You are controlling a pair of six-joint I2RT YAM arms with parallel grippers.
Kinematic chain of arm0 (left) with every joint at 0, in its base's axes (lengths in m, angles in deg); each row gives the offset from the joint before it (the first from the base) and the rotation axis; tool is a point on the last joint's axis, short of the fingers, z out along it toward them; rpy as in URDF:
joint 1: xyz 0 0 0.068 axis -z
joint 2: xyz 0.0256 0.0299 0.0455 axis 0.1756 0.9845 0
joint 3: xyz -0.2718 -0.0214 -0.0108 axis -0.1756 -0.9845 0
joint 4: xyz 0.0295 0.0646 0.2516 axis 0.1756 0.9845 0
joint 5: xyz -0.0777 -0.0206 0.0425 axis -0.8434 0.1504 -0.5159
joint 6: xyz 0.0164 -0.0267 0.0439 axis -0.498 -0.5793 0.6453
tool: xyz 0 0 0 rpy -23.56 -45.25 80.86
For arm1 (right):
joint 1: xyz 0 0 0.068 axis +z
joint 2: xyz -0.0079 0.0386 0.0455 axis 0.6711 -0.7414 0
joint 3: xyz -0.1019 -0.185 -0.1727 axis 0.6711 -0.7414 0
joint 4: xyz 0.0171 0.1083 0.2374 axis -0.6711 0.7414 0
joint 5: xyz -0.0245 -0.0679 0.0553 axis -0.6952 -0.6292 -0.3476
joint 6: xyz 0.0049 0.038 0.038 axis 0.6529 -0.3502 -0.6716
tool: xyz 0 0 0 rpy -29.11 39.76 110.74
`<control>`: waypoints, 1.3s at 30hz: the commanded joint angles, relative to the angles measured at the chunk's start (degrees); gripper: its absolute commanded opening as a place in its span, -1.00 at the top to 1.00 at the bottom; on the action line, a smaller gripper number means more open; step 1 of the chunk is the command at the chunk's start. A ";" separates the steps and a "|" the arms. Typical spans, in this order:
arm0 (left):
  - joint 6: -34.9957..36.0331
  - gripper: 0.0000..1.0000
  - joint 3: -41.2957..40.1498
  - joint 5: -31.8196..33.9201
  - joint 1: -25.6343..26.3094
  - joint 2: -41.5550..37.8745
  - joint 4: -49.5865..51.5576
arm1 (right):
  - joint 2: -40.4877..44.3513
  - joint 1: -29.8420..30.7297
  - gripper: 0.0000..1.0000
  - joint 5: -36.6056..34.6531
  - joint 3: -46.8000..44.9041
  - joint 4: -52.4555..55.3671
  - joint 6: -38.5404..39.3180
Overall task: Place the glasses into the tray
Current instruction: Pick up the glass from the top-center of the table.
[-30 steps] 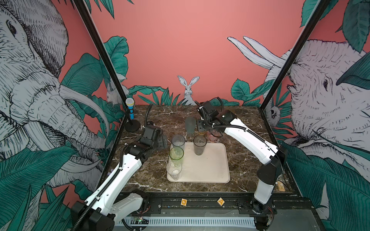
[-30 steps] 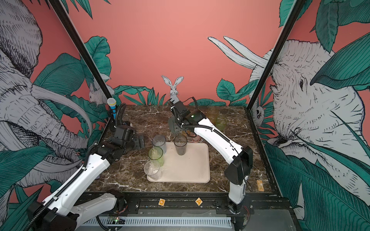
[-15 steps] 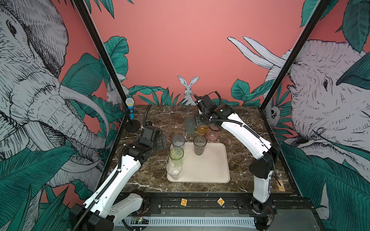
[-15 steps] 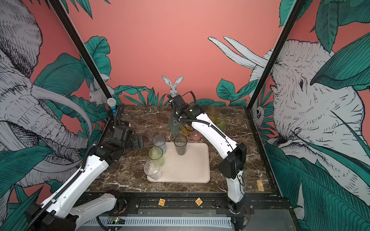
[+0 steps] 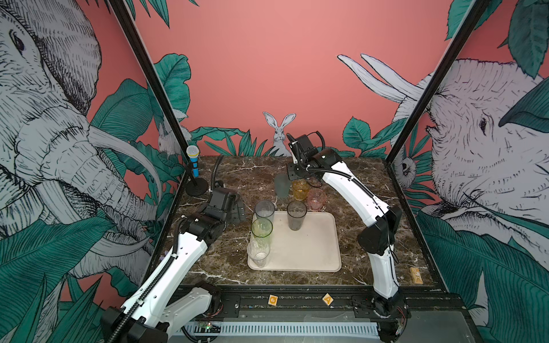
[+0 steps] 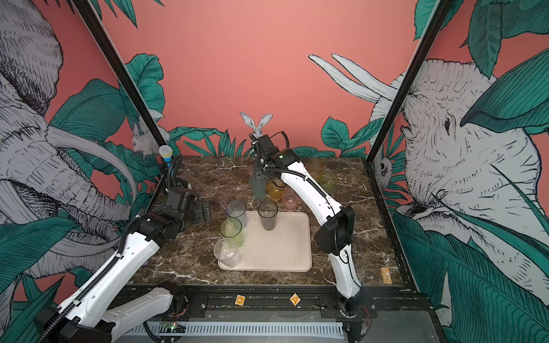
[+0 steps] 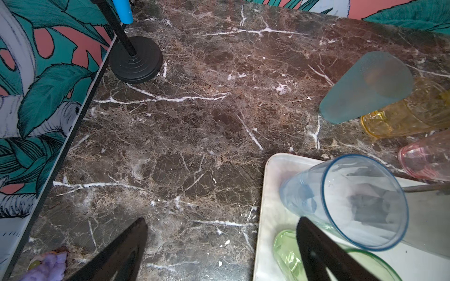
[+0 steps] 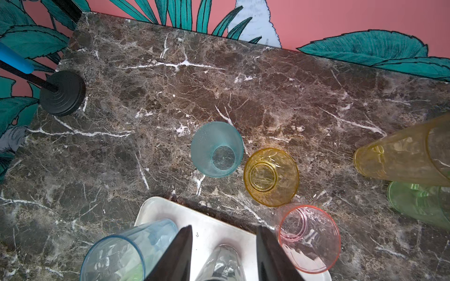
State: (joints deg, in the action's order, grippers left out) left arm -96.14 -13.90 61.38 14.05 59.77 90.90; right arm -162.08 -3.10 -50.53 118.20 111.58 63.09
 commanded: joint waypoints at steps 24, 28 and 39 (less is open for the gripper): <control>2.11 -0.90 2.57 2.12 -0.35 7.43 -2.13 | -13.71 -3.53 0.07 5.05 9.44 -1.50 3.92; 2.26 -0.90 2.76 2.16 -0.35 8.28 -2.85 | -15.27 -3.70 0.07 5.08 9.44 -2.21 4.10; 1.52 -0.89 3.08 0.69 -0.33 9.45 -3.40 | -19.02 -4.18 0.07 3.82 9.71 -4.62 3.92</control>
State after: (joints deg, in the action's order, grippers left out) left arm -94.33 -11.95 62.42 14.05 69.73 87.97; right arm -180.33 -6.93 -45.48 126.81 108.66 66.50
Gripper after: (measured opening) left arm 0.948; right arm 0.463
